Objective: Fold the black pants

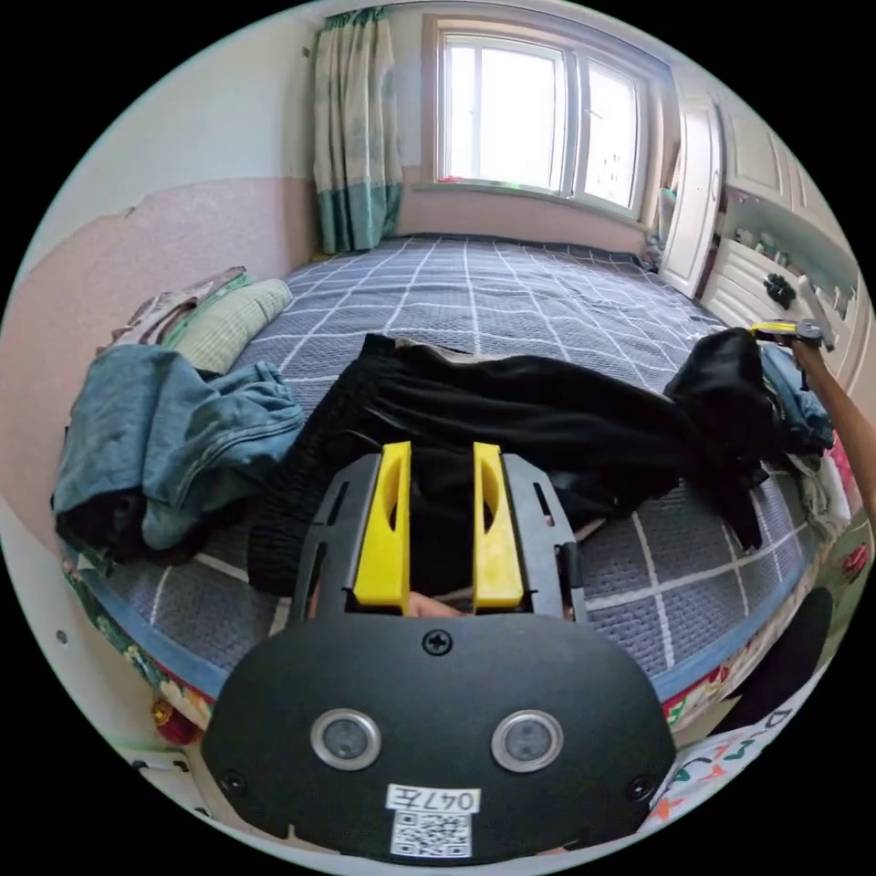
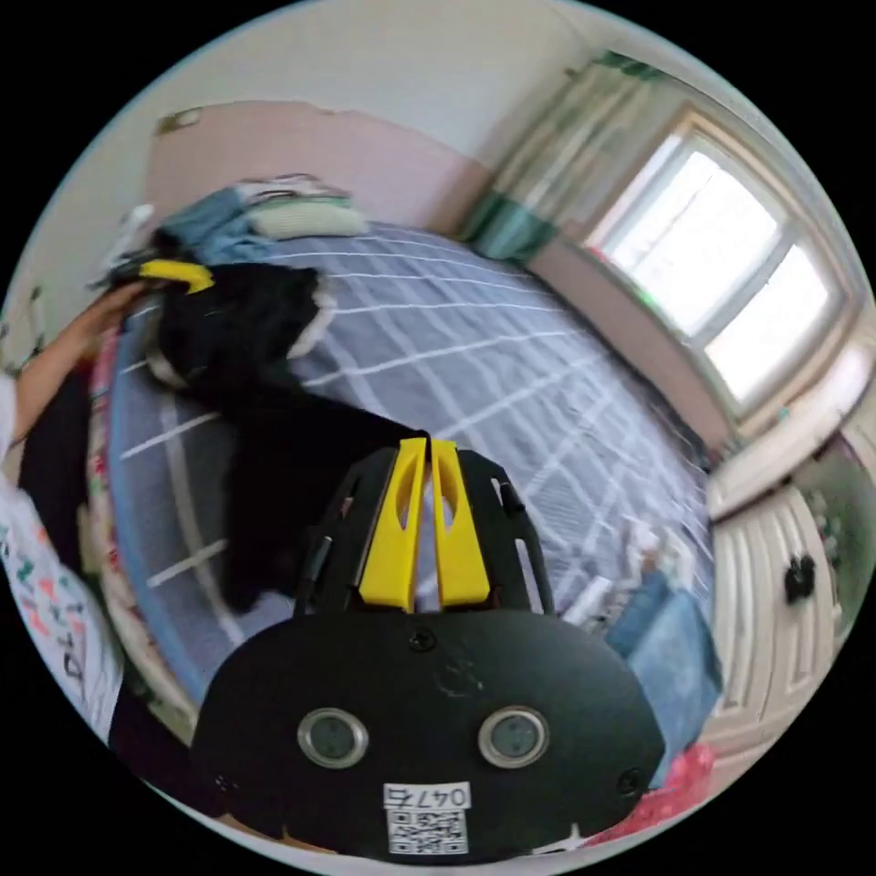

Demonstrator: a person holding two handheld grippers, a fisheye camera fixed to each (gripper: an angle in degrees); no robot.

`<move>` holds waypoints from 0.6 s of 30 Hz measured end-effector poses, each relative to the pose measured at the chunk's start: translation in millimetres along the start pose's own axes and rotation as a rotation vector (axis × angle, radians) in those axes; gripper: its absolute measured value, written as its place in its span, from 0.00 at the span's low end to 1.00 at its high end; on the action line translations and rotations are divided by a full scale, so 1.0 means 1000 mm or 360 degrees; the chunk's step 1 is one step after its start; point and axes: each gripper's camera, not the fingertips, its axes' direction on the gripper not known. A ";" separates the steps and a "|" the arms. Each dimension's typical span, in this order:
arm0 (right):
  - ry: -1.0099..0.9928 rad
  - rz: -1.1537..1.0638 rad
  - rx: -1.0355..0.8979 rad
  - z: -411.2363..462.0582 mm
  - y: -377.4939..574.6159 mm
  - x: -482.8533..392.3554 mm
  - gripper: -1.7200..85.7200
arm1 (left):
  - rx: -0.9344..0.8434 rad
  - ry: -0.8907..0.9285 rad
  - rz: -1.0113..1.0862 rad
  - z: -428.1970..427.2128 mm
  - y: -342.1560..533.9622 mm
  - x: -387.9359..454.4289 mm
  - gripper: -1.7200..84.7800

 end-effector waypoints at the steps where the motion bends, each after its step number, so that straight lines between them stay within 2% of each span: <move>1: 0.0062 0.0115 -0.0163 0.018 -0.001 0.031 0.08 | -0.0028 0.0053 -0.0007 0.007 0.001 0.002 0.16; 2: 0.0073 0.0138 -0.0149 0.018 0.001 0.038 0.10 | -0.0075 0.0106 -0.0006 0.014 0.002 0.005 0.17; 4: 0.0022 0.0164 0.0164 -0.001 0.021 0.029 0.20 | -0.0134 0.0155 0.0002 0.021 0.006 0.009 0.17; 7: -0.0175 0.0050 0.0185 -0.001 0.051 -0.013 0.25 | -0.0153 0.0151 -0.0008 0.027 0.012 0.017 0.17; 8: -0.0253 0.0050 0.0173 -0.001 0.058 -0.021 0.24 | -0.0175 0.0142 -0.0012 0.031 0.014 0.020 0.17; 10: -0.0639 -0.0110 0.0258 -0.016 0.092 -0.062 0.21 | -0.0211 0.0134 -0.0024 0.035 0.018 0.024 0.17; 12: -0.0735 -0.0237 0.0372 -0.039 0.122 -0.098 0.19 | -0.0209 0.0124 -0.0028 0.035 0.022 0.029 0.17; 15: -0.0696 -0.0361 0.0403 -0.059 0.161 -0.144 0.16 | -0.0022 0.0200 0.0125 0.014 0.030 0.053 0.15; 17: -0.0557 -0.0448 0.0274 -0.050 0.168 -0.161 0.11 | 0.0179 0.0623 0.0607 -0.013 0.038 0.102 0.15; 18: -0.0553 -0.0506 0.0165 -0.041 0.168 -0.164 0.04 | 0.0232 0.0693 0.0704 -0.018 0.039 0.117 0.16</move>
